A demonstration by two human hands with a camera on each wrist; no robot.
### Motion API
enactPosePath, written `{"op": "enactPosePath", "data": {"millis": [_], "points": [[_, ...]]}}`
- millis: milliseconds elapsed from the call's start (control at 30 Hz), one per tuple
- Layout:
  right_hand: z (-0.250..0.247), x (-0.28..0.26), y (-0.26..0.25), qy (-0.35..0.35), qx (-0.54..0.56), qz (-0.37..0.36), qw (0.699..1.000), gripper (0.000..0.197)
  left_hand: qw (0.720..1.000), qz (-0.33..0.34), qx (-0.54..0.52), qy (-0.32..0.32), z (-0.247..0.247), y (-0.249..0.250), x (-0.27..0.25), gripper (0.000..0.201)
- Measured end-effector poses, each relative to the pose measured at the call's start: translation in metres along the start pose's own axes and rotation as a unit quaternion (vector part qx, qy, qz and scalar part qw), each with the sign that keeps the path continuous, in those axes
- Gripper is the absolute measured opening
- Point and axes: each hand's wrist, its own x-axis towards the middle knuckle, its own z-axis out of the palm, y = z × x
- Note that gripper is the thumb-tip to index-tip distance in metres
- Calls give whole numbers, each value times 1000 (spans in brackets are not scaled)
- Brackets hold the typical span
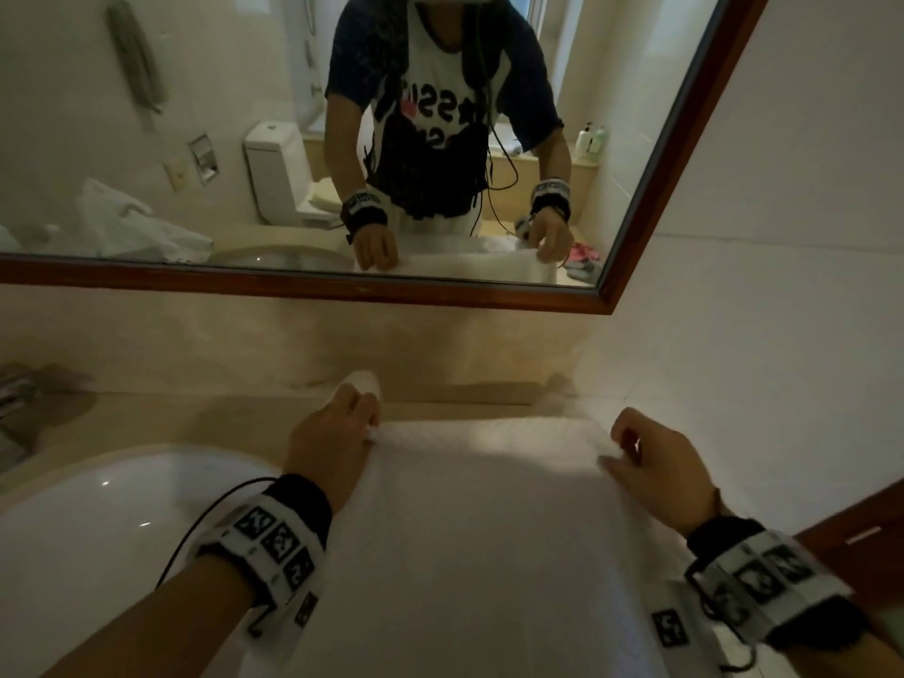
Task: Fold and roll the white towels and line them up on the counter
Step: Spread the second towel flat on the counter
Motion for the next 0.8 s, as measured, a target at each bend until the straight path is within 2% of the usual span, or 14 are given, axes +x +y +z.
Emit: {"op": "enactPosePath", "data": {"millis": [67,100,133,167,200,333,400,467,533,567,600,667,767,800], "points": [[22,-4,1,-58,-90,47,993,19,998,15,54,-40,12,4,2,29],[38,-7,6,-114,-132,72,982,36,989,22,105,-102,16,8,-1,23],[55,-12,11,-176,-166,91,966,62,968,22,160,-191,24,9,-6,21],[68,-19,13,-212,-178,96,956,81,947,43,202,-248,34,5,-13,27],[78,-25,13,-225,-181,86,954,91,937,43,200,-284,41,1,-20,34],[102,-36,8,-262,-165,-5,951,91,968,24,119,-221,47,-6,-33,62],[108,-35,7,-291,-164,-6,943,93,970,58,109,-209,53,-9,-37,76],[108,-29,5,-310,-172,8,935,92,959,115,107,-237,60,-6,-44,94],[105,-18,2,-311,-185,16,932,86,934,178,116,-288,67,-3,-55,98],[103,-11,-1,-294,-194,11,936,92,920,207,114,-313,72,-3,-61,99],[102,-5,-3,-276,-204,-4,939,110,909,209,107,-344,78,-5,-67,99],[108,6,-5,-288,-216,-38,932,137,921,173,76,-340,81,-8,-67,108],[122,16,-6,-351,-164,-41,921,135,936,162,59,-306,78,-13,-49,123],[126,20,-9,-358,-155,-38,920,130,924,140,54,-351,78,-13,-45,127]]}}
